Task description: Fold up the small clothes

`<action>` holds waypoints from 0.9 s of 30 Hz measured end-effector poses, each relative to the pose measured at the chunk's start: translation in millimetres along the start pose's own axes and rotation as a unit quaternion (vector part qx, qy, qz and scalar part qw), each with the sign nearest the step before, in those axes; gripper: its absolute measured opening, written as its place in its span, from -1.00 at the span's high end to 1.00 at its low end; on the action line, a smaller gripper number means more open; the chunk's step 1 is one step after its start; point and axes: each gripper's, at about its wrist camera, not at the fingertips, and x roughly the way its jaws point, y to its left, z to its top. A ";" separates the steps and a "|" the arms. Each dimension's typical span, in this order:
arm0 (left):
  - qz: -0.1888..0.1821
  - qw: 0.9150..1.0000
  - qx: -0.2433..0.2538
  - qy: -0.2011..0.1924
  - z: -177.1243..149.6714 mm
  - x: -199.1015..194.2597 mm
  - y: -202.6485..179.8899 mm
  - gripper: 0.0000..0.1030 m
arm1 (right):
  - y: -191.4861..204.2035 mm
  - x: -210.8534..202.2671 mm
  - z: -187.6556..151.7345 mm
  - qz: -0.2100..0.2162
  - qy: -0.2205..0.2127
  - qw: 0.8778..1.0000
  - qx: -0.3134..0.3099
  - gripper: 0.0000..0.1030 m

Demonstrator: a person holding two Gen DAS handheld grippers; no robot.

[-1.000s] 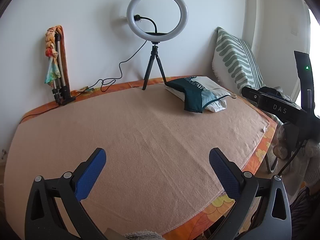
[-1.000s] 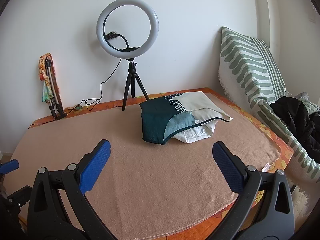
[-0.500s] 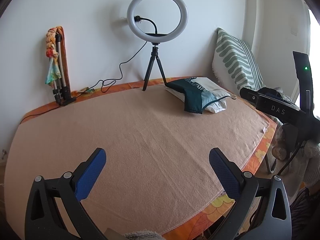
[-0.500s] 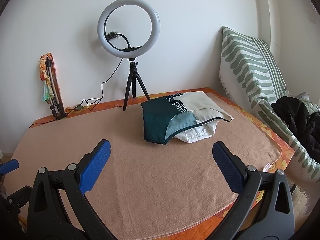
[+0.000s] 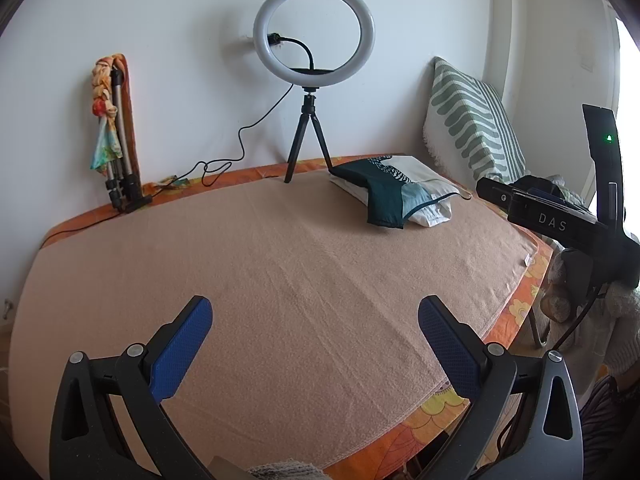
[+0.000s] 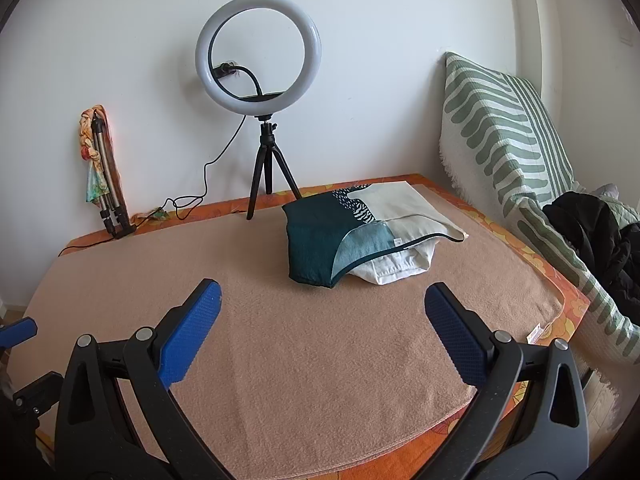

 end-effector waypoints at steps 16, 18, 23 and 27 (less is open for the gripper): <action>0.000 1.000 0.005 -0.001 0.9 -0.6 -0.8 -0.99 | 1.7 0.2 -0.9 0.002 0.001 1.000 0.001 -1.00; 0.000 1.000 0.005 -0.001 1.1 -0.6 -1.1 -0.99 | 1.5 0.4 -0.7 0.003 0.001 1.000 -0.001 -1.00; 0.001 1.000 0.004 -0.003 1.2 -2.5 -1.0 -0.99 | 4.6 -0.7 -2.4 0.005 0.001 1.000 -0.001 -1.00; 0.002 1.000 0.006 -0.003 1.1 -2.2 0.9 -0.99 | 4.1 -0.7 -2.2 0.005 0.002 1.000 0.001 -1.00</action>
